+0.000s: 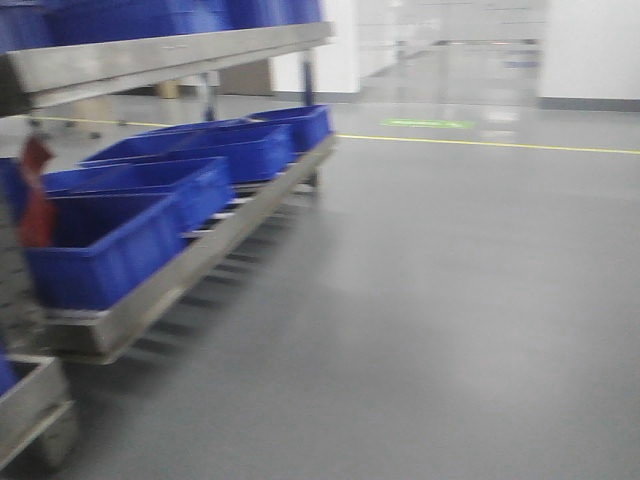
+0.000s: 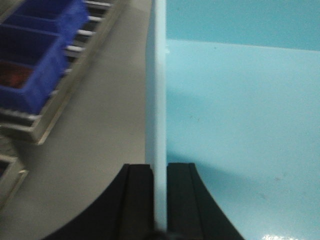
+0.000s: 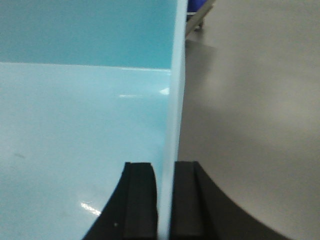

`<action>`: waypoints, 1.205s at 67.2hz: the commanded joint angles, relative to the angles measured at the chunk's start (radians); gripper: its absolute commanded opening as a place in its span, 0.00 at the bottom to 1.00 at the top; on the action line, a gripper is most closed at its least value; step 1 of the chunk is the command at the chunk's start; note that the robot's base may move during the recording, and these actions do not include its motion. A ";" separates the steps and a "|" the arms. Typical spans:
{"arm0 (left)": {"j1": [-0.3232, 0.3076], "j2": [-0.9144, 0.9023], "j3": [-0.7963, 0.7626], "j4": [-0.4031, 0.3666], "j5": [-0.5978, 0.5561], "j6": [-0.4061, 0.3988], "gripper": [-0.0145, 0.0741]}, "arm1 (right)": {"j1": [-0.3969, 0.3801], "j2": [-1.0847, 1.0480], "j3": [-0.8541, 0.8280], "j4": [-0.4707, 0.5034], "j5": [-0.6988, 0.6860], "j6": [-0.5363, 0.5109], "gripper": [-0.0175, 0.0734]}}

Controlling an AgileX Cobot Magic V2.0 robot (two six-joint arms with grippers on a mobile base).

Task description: Move two blue bins to right shelf middle

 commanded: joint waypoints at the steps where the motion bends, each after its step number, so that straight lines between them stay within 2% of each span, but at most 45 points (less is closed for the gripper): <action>1: 0.005 -0.013 -0.011 0.046 -0.028 -0.006 0.04 | -0.005 -0.019 -0.014 -0.028 -0.046 -0.010 0.01; 81: 0.005 -0.013 -0.011 0.046 -0.028 -0.006 0.04 | -0.005 -0.019 -0.014 -0.028 -0.046 -0.010 0.01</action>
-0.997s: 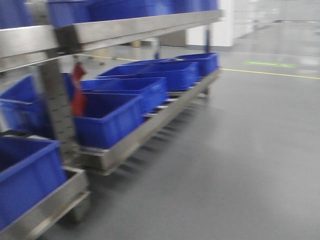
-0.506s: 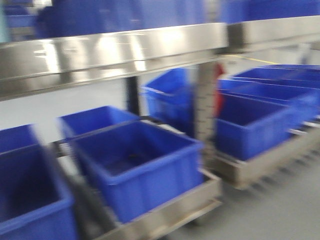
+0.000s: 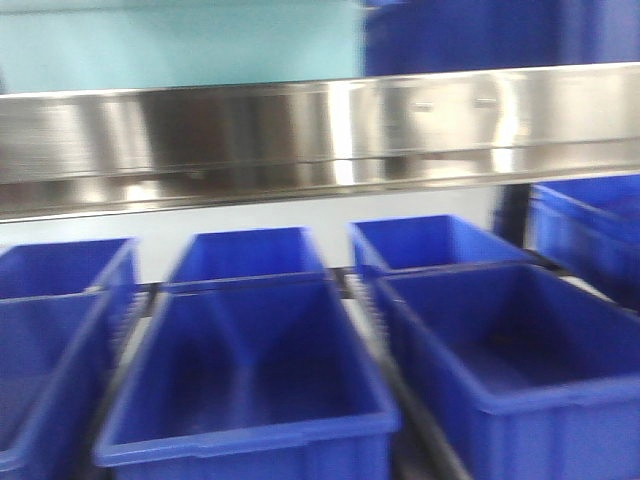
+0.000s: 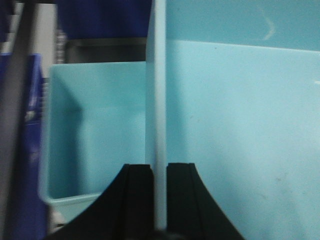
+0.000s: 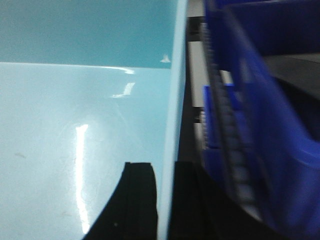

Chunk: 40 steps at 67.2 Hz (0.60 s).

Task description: Move two blue bins to right shelf middle

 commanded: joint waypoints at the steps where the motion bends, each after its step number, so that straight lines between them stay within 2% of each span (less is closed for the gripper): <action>1: 0.005 -0.013 -0.011 0.040 -0.027 -0.006 0.04 | -0.005 -0.019 -0.014 -0.028 -0.038 -0.010 0.01; 40: 0.005 -0.013 -0.011 0.040 -0.027 -0.006 0.04 | -0.005 -0.019 -0.014 -0.028 -0.038 -0.010 0.01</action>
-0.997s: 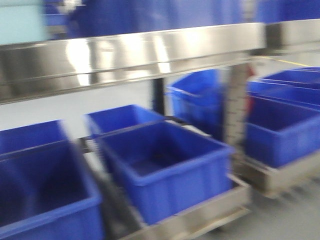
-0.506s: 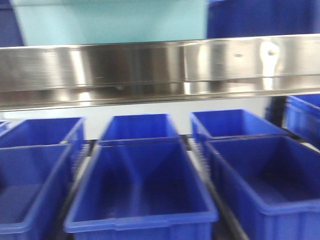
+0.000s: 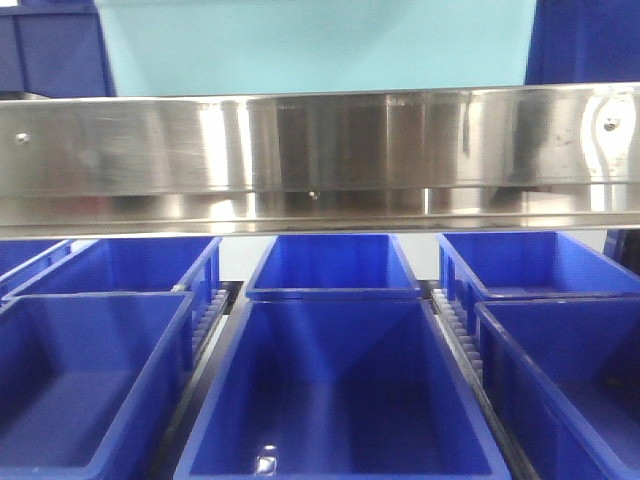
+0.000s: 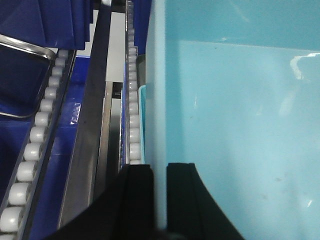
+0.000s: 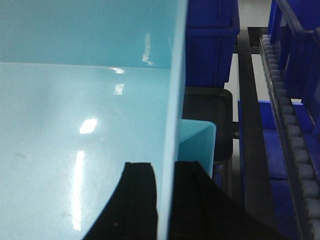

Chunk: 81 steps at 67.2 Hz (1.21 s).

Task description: Move two blue bins to right shelf middle

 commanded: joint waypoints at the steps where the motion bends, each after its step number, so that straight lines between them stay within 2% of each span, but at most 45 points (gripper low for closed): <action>1: 0.005 -0.013 -0.011 0.039 -0.027 -0.006 0.04 | -0.005 -0.019 -0.014 -0.028 -0.036 -0.010 0.01; 81: 0.005 -0.013 -0.011 0.041 -0.027 -0.006 0.04 | -0.005 -0.019 -0.014 -0.028 -0.036 -0.010 0.01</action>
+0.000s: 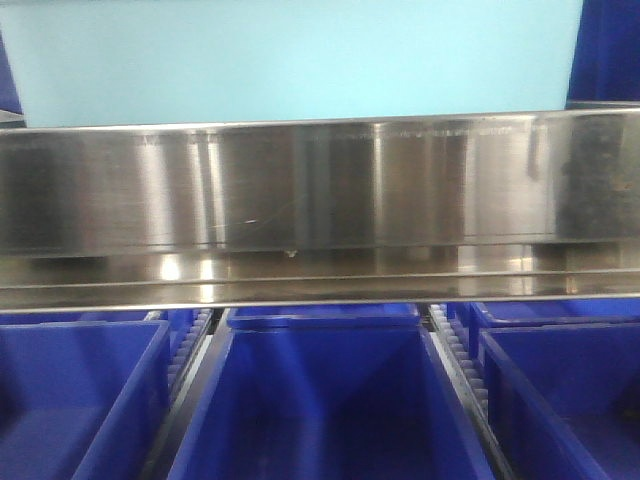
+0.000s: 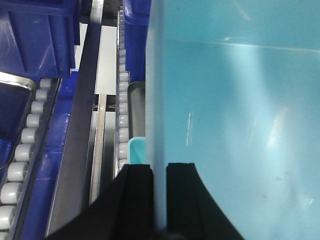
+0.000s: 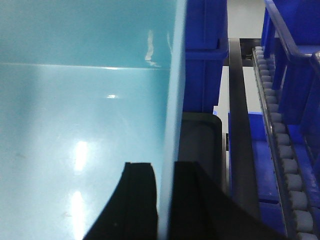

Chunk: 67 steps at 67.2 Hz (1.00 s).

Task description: Move two blue bins to right shelf middle

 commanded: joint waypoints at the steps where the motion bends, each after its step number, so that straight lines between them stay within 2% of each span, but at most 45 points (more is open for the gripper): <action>1: 0.005 -0.013 -0.011 0.041 -0.027 -0.006 0.04 | -0.005 -0.019 -0.014 -0.028 -0.036 -0.010 0.01; 67: 0.005 -0.013 -0.011 0.043 -0.027 -0.006 0.04 | -0.005 -0.019 -0.014 -0.028 -0.036 -0.010 0.01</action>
